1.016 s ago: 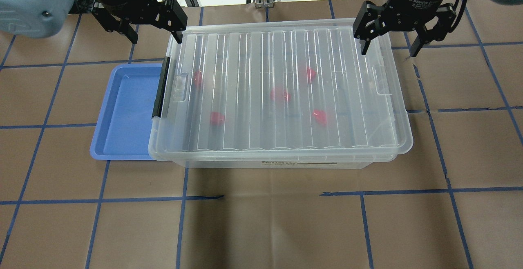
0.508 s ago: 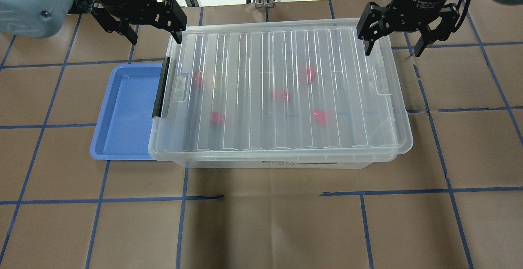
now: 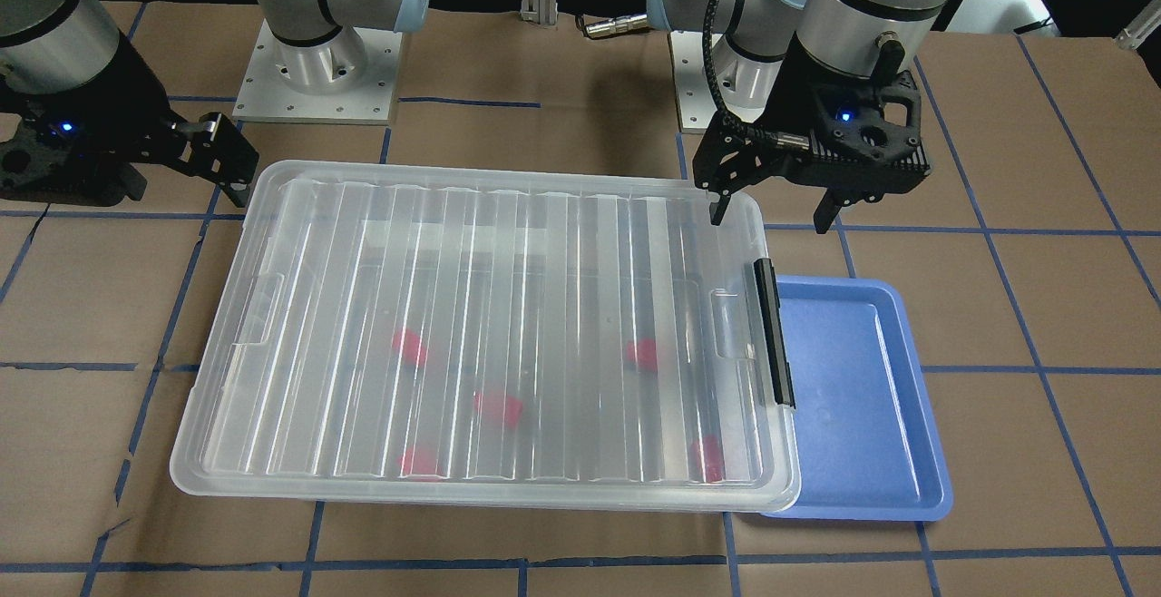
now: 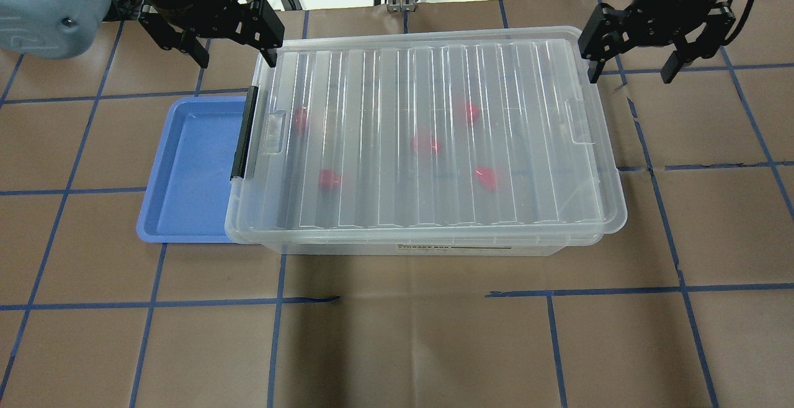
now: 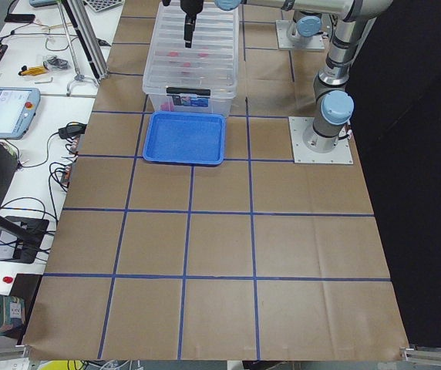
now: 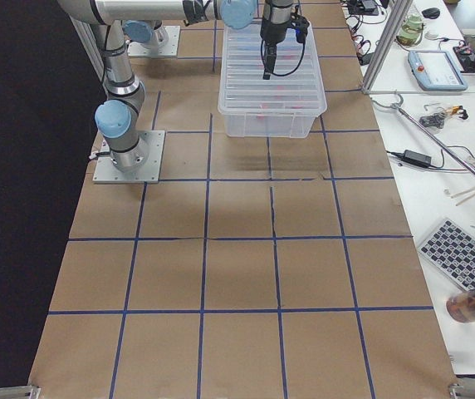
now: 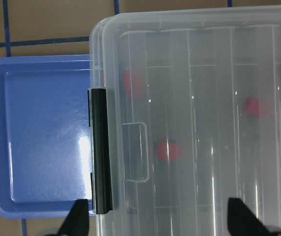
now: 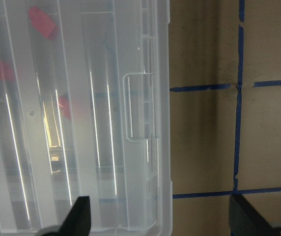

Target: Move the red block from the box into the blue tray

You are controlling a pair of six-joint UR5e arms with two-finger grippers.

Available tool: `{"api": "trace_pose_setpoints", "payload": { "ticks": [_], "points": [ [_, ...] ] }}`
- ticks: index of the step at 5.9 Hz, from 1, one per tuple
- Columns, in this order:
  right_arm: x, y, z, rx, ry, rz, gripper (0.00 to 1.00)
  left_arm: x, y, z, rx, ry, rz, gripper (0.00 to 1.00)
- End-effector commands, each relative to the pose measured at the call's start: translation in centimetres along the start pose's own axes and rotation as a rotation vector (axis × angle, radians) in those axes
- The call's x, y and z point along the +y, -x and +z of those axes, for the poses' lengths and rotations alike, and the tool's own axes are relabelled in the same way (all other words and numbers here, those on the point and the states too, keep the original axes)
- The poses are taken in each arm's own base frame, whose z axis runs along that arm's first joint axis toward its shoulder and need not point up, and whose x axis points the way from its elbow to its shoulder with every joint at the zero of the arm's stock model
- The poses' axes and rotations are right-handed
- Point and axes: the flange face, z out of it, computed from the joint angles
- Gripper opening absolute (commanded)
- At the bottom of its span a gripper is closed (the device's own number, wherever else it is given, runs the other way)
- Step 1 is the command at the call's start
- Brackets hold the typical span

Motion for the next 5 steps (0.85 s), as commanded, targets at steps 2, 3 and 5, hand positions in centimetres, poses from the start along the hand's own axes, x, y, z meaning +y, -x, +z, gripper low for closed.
{"api": "trace_pose_setpoints", "payload": {
  "ticks": [2,3,5],
  "points": [
    [-1.1,-1.8,8.2,0.014,-0.057,0.006,1.00,0.0,0.1,0.0,0.000,-0.001,-0.001,0.99],
    [-0.6,-2.2,11.2,0.014,-0.040,-0.003,1.00,0.0,0.0,0.0,0.000,0.001,0.000,0.99],
    [-0.4,-2.5,13.4,0.013,-0.017,-0.025,1.00,0.0,0.0,0.0,0.000,0.001,0.000,0.99]
  ]
}}
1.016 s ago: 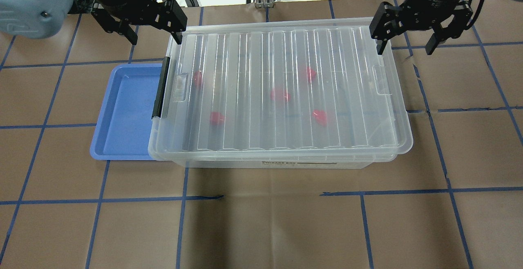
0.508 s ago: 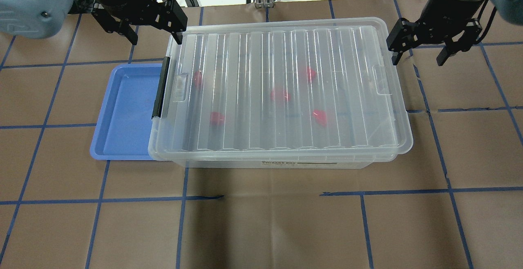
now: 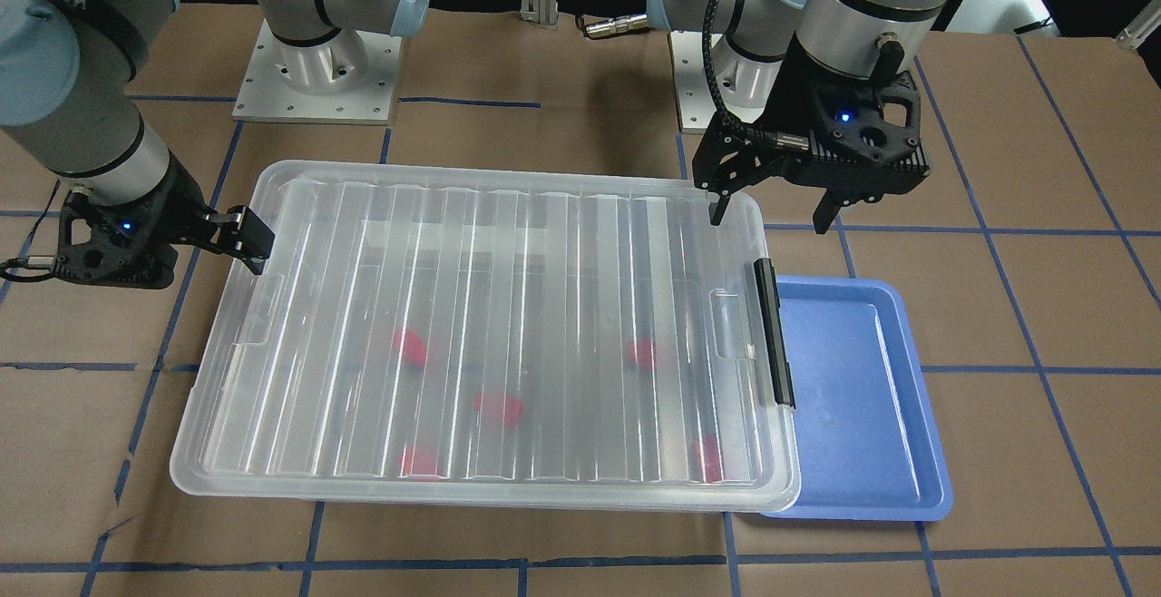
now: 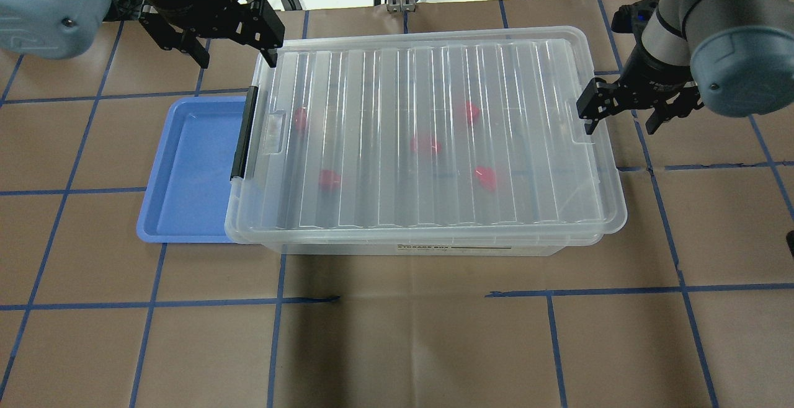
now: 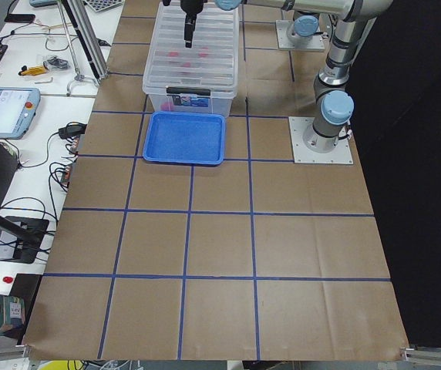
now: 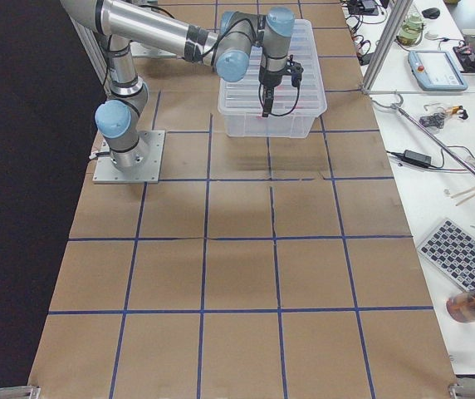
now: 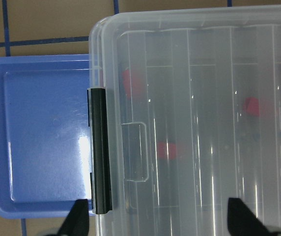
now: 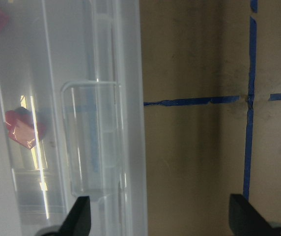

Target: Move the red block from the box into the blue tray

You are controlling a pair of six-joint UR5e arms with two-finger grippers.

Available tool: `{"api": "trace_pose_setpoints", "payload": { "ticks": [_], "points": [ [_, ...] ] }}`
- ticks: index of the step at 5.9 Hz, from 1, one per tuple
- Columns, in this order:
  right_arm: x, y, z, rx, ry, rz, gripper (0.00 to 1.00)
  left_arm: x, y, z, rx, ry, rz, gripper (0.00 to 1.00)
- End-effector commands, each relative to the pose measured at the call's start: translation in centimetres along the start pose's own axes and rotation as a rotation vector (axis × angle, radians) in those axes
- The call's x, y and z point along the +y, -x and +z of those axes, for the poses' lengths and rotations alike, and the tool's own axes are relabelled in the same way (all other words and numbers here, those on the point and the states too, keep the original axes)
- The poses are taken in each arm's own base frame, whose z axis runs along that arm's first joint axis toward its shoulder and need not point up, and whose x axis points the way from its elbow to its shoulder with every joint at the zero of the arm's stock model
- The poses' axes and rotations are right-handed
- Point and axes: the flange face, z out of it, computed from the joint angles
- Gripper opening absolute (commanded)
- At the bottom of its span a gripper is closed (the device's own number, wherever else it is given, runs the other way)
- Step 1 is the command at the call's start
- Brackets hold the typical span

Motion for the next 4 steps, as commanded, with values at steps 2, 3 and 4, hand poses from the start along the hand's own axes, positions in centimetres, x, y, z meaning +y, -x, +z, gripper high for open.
{"api": "trace_pose_setpoints", "payload": {
  "ticks": [2,3,4],
  "points": [
    [-0.4,-0.6,2.2,0.024,0.038,-0.005,1.00,0.0,0.0,-0.1,-0.002,-0.001,0.002,0.99],
    [-0.3,-1.1,2.0,0.058,0.041,-0.002,1.00,0.0,0.1,-0.1,-0.002,-0.001,0.000,0.99],
    [-0.4,-1.9,2.1,0.054,0.042,0.008,1.00,0.0,0.0,-0.1,-0.002,-0.001,0.002,0.99]
  ]
}}
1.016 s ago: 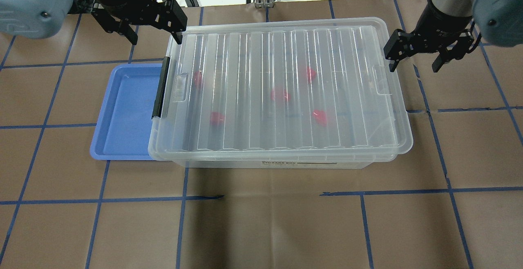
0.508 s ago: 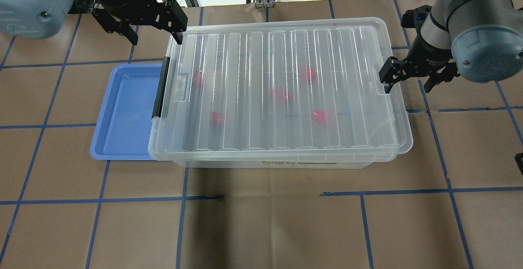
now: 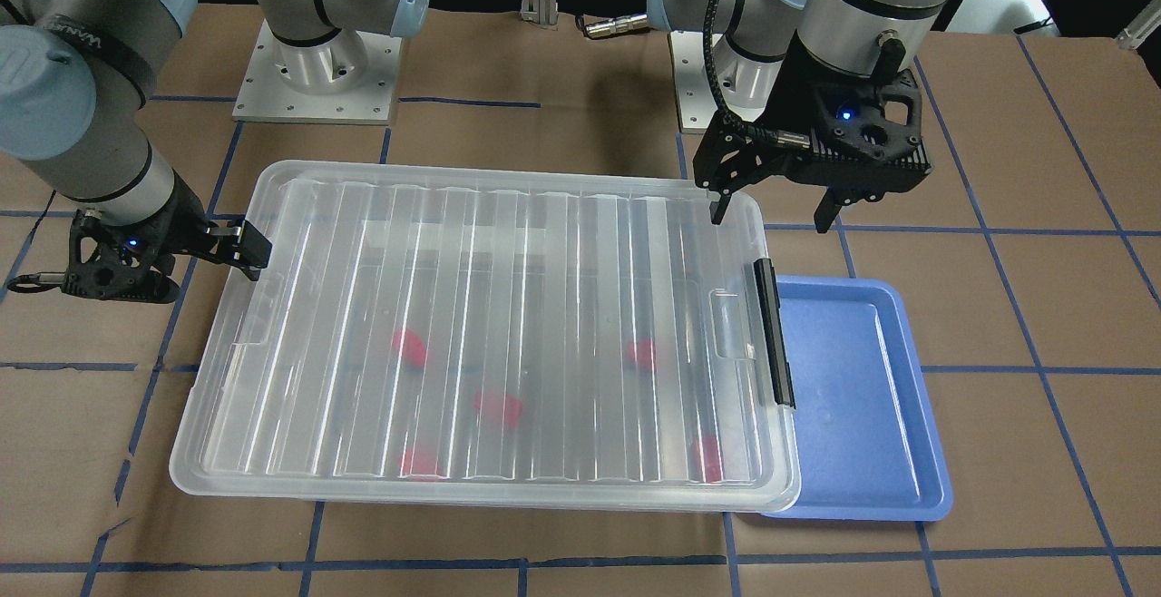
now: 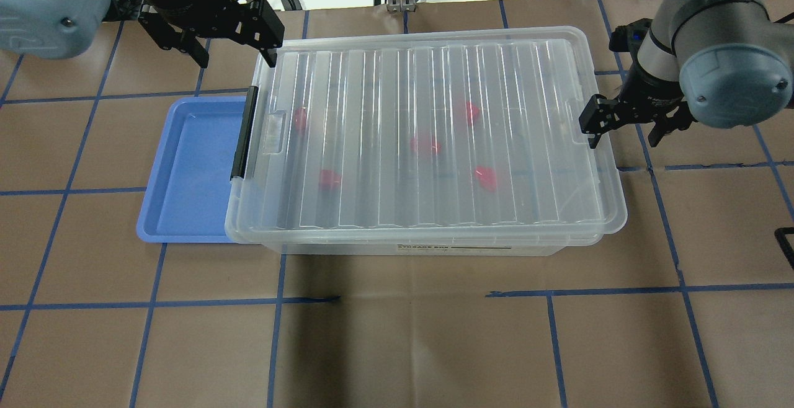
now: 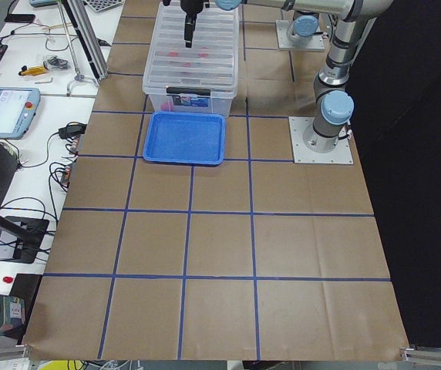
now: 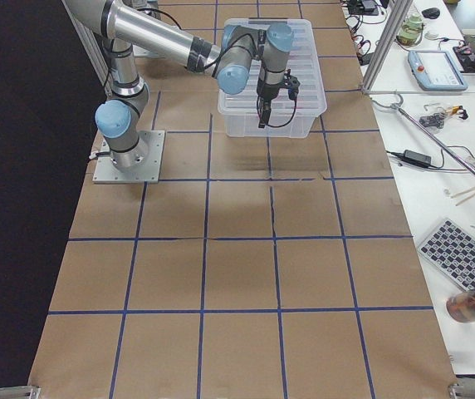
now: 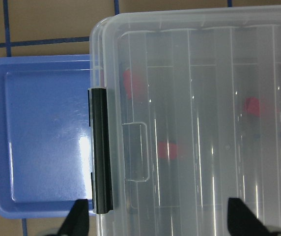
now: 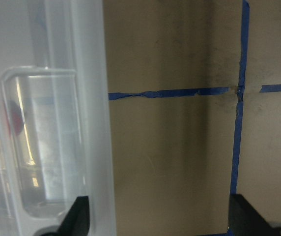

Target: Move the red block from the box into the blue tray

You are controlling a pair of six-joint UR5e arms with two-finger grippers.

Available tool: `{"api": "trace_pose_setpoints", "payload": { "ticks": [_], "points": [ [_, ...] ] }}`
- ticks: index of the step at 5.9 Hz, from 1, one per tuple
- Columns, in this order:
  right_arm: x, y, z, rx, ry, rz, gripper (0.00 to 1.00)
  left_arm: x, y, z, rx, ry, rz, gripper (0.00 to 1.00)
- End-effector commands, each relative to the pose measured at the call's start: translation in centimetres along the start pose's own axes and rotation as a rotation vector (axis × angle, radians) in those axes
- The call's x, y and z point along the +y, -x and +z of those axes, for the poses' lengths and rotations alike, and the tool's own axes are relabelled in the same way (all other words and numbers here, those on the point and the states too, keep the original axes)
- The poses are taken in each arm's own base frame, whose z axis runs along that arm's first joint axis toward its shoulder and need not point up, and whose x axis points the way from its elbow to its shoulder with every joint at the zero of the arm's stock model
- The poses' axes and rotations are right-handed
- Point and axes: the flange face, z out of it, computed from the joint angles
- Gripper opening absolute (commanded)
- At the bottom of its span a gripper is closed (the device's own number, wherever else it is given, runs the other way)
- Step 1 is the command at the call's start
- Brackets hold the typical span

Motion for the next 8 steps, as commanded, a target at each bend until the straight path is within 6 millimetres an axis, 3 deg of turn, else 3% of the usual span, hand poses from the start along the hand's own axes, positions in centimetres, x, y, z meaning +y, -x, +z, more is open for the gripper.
{"api": "trace_pose_setpoints", "payload": {
  "ticks": [1,2,5,8],
  "points": [
    [-0.1,-0.9,0.1,0.007,0.003,-0.010,1.00,0.0,0.0,0.0,0.000,0.000,0.001,0.99],
    [-0.1,-1.5,0.1,0.006,0.004,-0.006,1.00,0.0,0.0,0.0,0.000,0.000,0.001,0.99],
    [-0.3,-6.4,0.5,-0.007,0.008,-0.052,1.00,0.0,0.0,0.0,0.000,0.000,0.001,0.99],
    [-0.5,-7.2,0.3,0.004,-0.005,-0.100,1.00,0.0,0.1,-0.1,0.000,-0.002,-0.001,0.99]
  ]
}}
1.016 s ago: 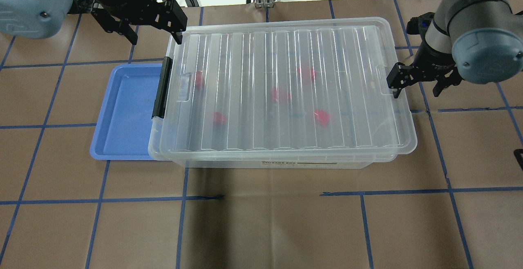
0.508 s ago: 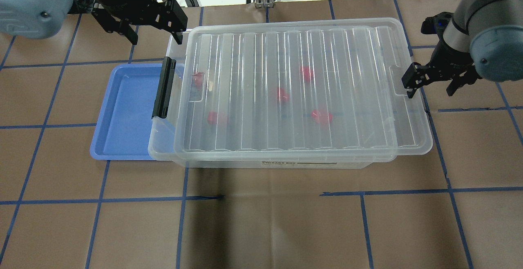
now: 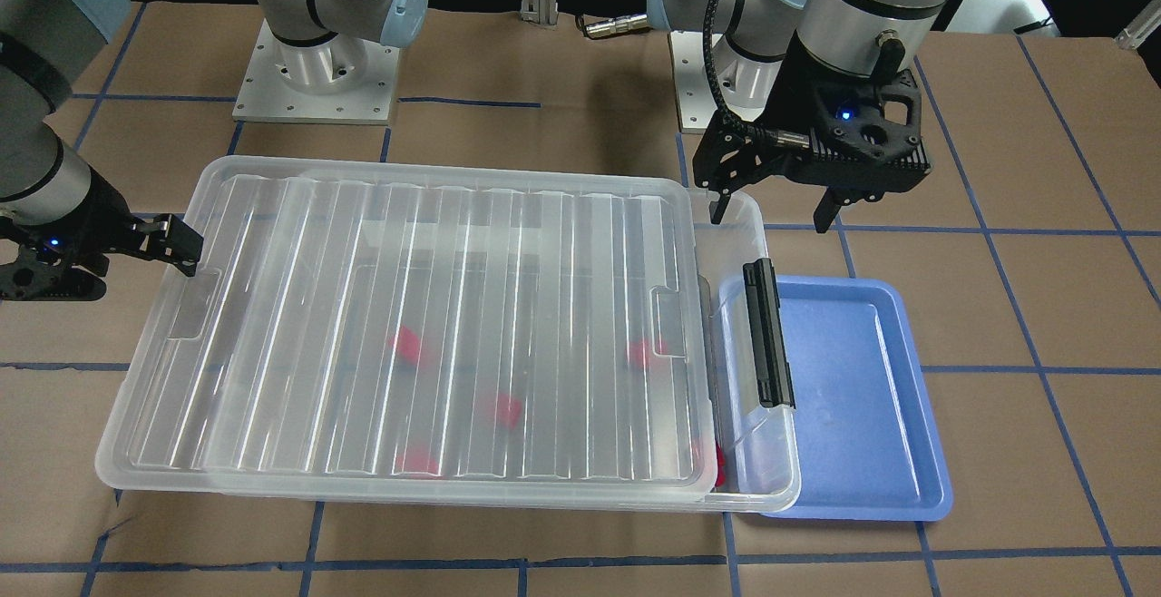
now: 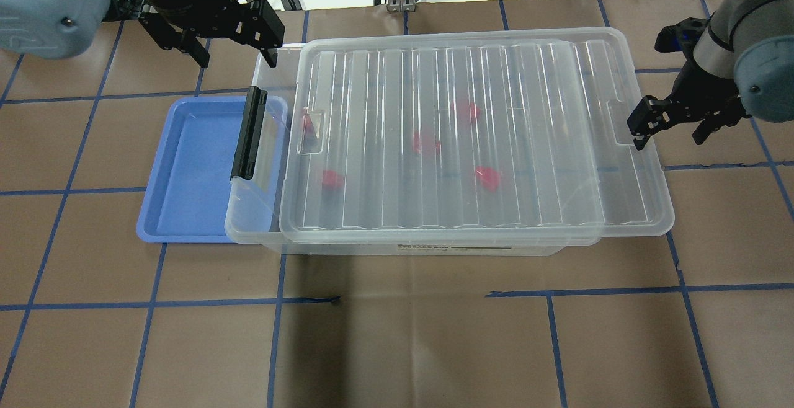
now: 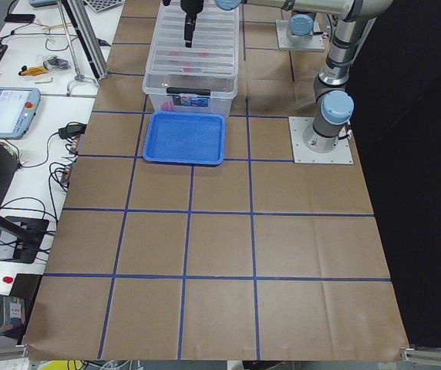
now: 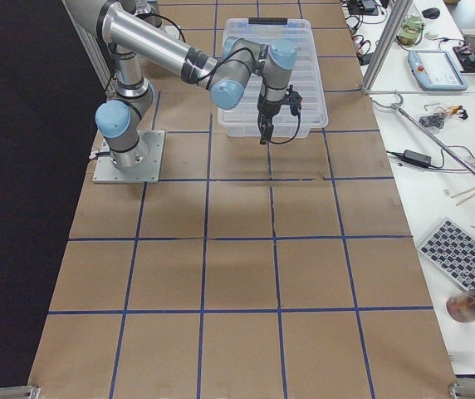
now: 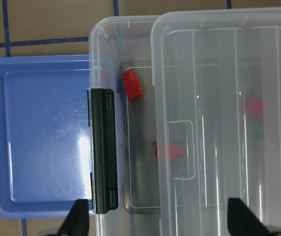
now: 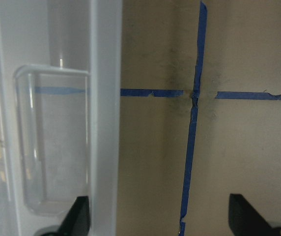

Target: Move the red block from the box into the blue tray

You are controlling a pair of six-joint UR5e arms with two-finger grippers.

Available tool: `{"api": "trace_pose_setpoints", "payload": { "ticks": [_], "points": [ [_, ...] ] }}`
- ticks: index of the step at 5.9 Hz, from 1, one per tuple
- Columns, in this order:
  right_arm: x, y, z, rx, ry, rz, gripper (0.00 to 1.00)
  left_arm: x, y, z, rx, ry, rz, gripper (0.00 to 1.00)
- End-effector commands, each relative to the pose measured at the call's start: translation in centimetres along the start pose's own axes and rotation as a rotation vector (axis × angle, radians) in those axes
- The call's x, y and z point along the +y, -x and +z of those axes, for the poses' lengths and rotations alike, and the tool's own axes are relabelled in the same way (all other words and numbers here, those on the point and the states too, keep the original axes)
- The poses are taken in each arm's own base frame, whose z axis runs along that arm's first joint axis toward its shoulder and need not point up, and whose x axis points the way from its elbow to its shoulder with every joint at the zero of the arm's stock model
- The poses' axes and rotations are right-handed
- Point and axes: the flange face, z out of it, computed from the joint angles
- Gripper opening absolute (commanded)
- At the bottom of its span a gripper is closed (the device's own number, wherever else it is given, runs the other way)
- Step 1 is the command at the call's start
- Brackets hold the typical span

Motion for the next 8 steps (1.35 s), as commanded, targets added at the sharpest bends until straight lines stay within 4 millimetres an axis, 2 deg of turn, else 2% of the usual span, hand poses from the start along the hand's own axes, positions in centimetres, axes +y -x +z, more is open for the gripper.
{"api": "trace_pose_setpoints", "payload": {
  "ticks": [1,4,6,7,8],
  "points": [
    [0.2,-2.5,0.2,0.014,-0.003,-0.006,1.00,0.0,0.0,-0.1,-0.002,-0.001,0.003,0.99],
    [0.8,-6.8,0.5,0.007,0.001,-0.015,1.00,0.1,0.0,-0.2,0.003,-0.003,0.015,0.99],
    [1.0,-8.9,0.4,0.022,-0.027,-0.047,1.00,0.2,0.5,-0.1,-0.004,0.002,0.048,0.99],
    [1.3,-10.2,0.4,0.022,-0.028,-0.053,1.00,0.6,0.8,0.1,-0.006,0.008,0.106,0.99],
    [1.5,-10.9,0.3,0.024,-0.032,-0.056,1.00,0.6,0.9,0.5,-0.003,0.016,0.240,0.98]
  ]
}}
